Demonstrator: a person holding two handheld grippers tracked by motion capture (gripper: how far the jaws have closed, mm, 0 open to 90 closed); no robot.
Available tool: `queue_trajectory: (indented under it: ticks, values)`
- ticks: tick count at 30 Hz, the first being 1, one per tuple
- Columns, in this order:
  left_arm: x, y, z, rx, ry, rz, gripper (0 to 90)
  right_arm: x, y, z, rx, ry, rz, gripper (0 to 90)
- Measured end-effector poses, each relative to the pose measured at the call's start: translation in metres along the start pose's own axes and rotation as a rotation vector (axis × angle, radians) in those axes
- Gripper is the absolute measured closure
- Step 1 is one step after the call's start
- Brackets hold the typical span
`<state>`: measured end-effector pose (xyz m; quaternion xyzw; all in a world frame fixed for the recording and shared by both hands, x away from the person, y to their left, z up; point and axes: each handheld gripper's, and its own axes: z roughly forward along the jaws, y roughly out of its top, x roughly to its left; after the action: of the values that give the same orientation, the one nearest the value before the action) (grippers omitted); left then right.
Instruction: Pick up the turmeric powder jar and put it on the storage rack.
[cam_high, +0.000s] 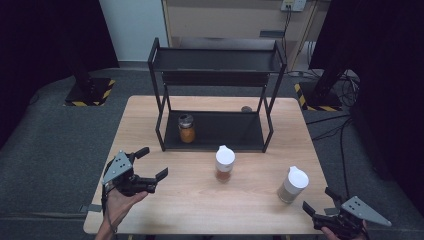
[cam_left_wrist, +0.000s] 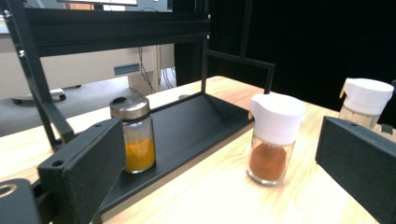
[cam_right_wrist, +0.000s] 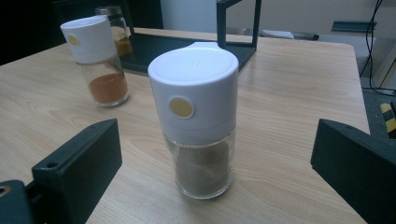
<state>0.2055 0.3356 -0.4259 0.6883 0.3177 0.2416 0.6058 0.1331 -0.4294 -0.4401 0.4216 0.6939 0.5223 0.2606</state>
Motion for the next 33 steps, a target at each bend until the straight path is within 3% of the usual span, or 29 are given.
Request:
queue_trajectory:
  ticks: [6,14,24,33]
  values:
    - [0.000,-0.013,-0.009,0.014,0.019,-0.021,1.0,0.000,0.000,0.000,0.000,0.002,0.001,2.1]
    - [-0.004,-0.030,-0.018,0.029,0.031,-0.003,1.3,0.000,0.000,0.001,0.003,0.003,-0.001,2.1]
    - [-0.008,-0.053,-0.043,0.008,0.054,-0.061,2.0,0.000,0.001,0.001,0.006,0.007,-0.007,2.1]
    - [0.002,-0.061,-0.053,0.034,0.048,-0.061,2.4,0.000,0.001,0.001,0.005,0.014,-0.009,2.1]
